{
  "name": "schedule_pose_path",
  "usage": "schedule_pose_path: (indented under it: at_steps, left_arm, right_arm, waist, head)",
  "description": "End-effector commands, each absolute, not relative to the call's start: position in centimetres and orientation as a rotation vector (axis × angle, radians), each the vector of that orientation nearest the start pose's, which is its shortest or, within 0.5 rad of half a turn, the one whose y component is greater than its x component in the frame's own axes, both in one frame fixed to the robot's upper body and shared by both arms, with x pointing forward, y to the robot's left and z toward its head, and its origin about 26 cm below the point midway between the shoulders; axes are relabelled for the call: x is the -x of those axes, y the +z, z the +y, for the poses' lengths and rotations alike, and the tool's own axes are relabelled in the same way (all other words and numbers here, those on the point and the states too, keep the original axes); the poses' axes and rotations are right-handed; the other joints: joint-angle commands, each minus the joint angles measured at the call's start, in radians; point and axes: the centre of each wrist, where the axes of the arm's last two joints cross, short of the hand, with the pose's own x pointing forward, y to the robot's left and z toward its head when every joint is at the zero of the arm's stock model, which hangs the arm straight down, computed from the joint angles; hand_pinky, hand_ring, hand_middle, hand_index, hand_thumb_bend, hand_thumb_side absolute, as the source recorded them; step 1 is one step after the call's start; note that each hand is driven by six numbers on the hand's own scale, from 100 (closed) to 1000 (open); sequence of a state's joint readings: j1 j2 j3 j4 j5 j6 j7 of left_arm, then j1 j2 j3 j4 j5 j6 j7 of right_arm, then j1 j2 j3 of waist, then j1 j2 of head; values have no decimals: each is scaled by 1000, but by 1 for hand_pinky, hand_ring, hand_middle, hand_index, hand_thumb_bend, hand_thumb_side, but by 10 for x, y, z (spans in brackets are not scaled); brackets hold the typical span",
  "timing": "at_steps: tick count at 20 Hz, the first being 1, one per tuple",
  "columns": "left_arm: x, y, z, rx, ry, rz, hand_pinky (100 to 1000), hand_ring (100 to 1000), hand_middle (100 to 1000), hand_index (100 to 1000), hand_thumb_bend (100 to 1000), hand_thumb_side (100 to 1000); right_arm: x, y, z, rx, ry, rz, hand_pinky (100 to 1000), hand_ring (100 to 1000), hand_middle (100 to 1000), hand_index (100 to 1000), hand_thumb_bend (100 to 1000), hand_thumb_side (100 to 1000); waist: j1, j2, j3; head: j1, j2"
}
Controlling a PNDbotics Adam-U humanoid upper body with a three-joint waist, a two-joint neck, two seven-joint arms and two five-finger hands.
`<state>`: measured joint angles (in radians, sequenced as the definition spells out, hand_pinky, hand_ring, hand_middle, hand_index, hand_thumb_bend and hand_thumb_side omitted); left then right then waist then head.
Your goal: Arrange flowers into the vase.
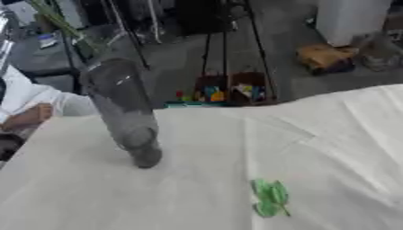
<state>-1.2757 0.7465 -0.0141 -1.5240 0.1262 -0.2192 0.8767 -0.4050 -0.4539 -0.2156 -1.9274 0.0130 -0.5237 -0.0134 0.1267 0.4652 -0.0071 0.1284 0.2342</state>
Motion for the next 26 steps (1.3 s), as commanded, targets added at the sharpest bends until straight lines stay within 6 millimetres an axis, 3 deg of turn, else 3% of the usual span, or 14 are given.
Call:
schedule_pose_path:
  at_steps: [1, 10, 26]
  left_arm:
    - [-319, 506, 278, 476, -732, 2893, 100, 100, 100, 110, 100, 653]
    - [-314, 505, 278, 528, -726, 2859, 100, 100, 100, 111, 100, 617]
    - [-296, 488, 243, 460, -605, 2835, 100, 100, 100, 113, 100, 599]
  right_arm:
    - [-308, 259, -329, -499, -551, 3258, 572, 809, 480, 765, 100, 854]
    - [-308, 260, -329, -496, -547, 3257, 575, 811, 479, 766, 100, 855]
    - [-308, 263, -327, -469, -532, 3253, 577, 811, 478, 766, 100, 854]
  waist:
    - [-5, -18, -1]
    - [-5, -12, -4]
    - [-6, 7, -21]
  head:
    - [-3, -17]
    - [-3, -21]
    - [8, -32]
